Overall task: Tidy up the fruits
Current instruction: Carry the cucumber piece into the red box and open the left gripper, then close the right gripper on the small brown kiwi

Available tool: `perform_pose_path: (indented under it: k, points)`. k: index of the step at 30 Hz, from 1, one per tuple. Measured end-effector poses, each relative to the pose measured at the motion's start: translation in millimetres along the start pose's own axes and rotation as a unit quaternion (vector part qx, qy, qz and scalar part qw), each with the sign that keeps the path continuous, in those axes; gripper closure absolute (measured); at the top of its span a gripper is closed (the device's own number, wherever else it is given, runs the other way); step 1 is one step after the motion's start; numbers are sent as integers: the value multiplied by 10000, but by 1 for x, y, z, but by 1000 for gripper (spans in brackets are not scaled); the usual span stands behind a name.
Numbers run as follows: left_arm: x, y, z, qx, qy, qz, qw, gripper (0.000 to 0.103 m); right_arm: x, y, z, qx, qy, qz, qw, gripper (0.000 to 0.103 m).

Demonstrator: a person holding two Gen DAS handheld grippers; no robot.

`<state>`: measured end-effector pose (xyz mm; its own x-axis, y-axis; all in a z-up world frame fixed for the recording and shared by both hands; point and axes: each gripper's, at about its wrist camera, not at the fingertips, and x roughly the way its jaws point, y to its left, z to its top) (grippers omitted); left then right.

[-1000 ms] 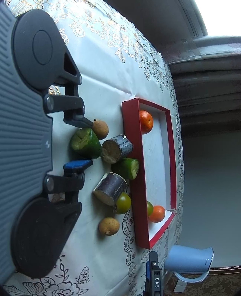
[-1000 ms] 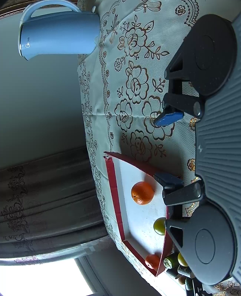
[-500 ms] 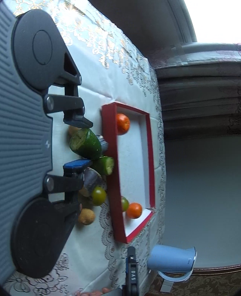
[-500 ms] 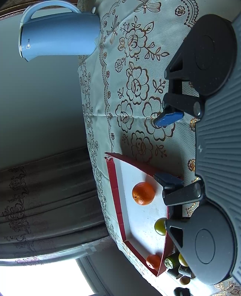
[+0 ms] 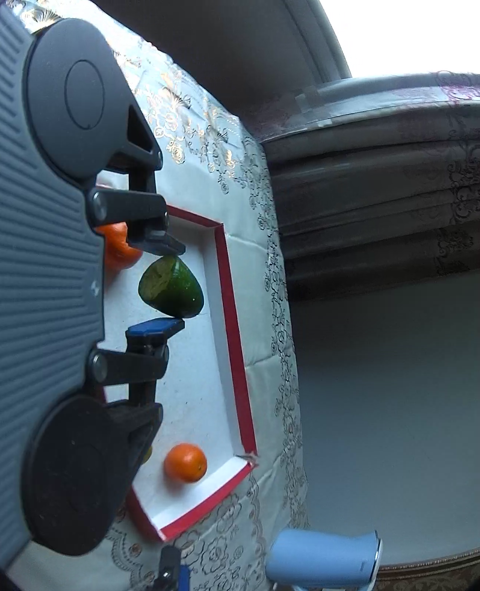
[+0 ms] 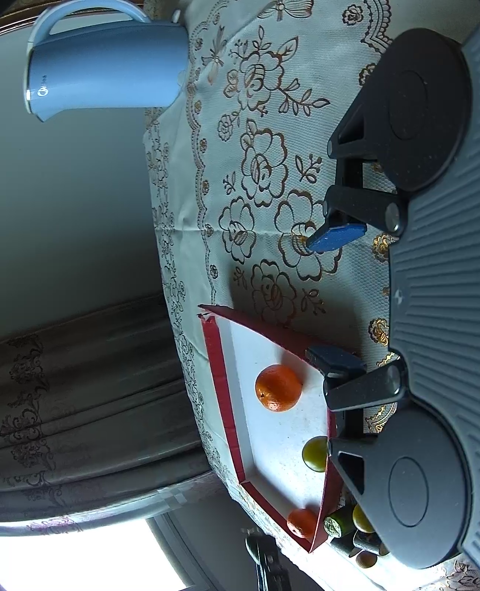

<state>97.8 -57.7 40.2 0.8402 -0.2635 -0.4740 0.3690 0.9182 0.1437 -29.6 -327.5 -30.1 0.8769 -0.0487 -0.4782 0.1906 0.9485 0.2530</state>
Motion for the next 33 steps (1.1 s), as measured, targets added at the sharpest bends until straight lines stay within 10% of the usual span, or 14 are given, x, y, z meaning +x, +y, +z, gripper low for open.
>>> perform_pose_path:
  k: [10, 22, 24, 26, 33]
  points:
    - [43, 7, -15, -214, 519, 0, 9984, 69, 4, -3, 0, 121, 95, 38, 9999, 48]
    - [16, 15, -19, -414, 270, -116, 9987, 66, 6, -10, 0, 320, 154, 82, 9993, 48]
    - [-1, 25, -24, -564, 128, -100, 9983, 56, 5, -10, 0, 334, 143, 91, 9993, 48]
    - [-21, 39, -33, -684, -88, 181, 9975, 23, 5, -10, 0, 341, 134, 92, 9993, 48]
    - [-59, 97, -82, -1290, -119, 1238, 9838, 21, 1, -7, -1, 232, 30, 168, 9996, 48]
